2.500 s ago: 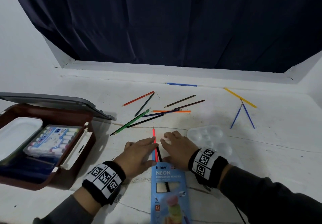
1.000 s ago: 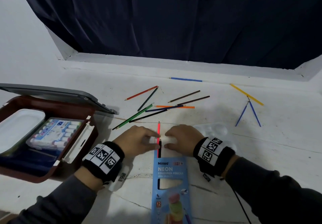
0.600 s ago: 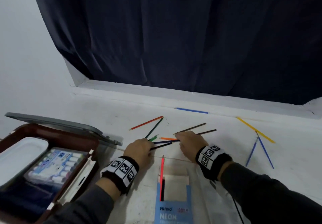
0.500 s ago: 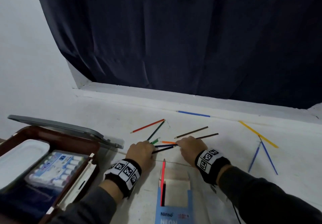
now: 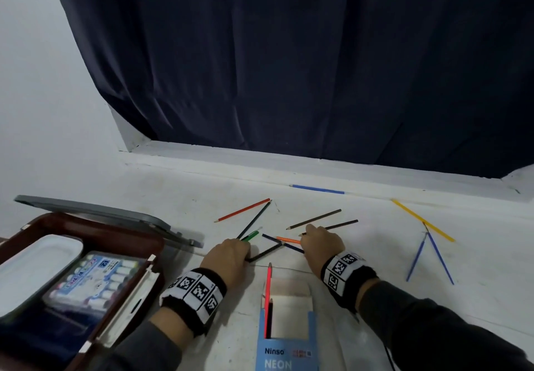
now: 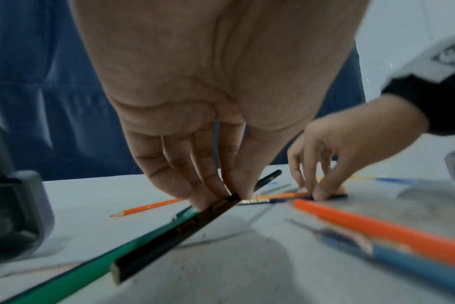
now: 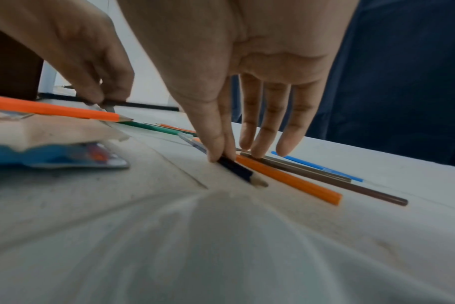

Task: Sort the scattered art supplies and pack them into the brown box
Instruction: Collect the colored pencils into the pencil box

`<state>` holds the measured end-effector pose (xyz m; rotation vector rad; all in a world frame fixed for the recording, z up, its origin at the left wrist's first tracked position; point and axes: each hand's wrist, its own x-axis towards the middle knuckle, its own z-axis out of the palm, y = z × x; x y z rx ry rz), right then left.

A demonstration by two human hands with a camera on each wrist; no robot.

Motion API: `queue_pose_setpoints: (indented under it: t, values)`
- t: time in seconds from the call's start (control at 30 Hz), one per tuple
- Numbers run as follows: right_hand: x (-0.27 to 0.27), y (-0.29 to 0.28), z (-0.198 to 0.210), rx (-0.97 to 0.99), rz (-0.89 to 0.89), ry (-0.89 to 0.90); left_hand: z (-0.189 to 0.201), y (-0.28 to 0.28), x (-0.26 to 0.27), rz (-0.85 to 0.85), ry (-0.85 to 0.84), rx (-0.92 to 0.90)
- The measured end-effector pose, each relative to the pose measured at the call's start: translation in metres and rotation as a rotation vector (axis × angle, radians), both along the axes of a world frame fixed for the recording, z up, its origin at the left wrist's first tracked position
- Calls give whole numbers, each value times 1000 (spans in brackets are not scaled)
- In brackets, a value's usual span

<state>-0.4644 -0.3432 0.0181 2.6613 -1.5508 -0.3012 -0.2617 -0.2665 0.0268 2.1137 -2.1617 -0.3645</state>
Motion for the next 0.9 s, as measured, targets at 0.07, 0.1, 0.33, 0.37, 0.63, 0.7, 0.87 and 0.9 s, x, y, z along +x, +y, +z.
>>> queue_pose_setpoints:
  t: [0.07,0.1,0.33,0.37,0.63,0.7,0.87,0.9]
  values:
    - [-6,3,2,1,-14,24,5,7,4,27,111,-61]
    - [-10,5,3,5,-23,24,8,11,6,33,195,-116]
    - [-37,23,18,37,-229,-575,34,32,4,30,877,-207]
    - [-42,27,20,6,-257,-736,36,34,1,37,941,-198]
    - [-67,83,31,-62,-360,-1451,19,37,-29,91,962,-45]
    - [-68,95,31,-31,-360,-1476,16,40,-36,70,933,-2]
    - [-65,119,36,-5,-330,-1496,4,39,-40,-31,835,47]
    - [-64,122,37,-1,-330,-1530,1,39,-40,-48,810,49]
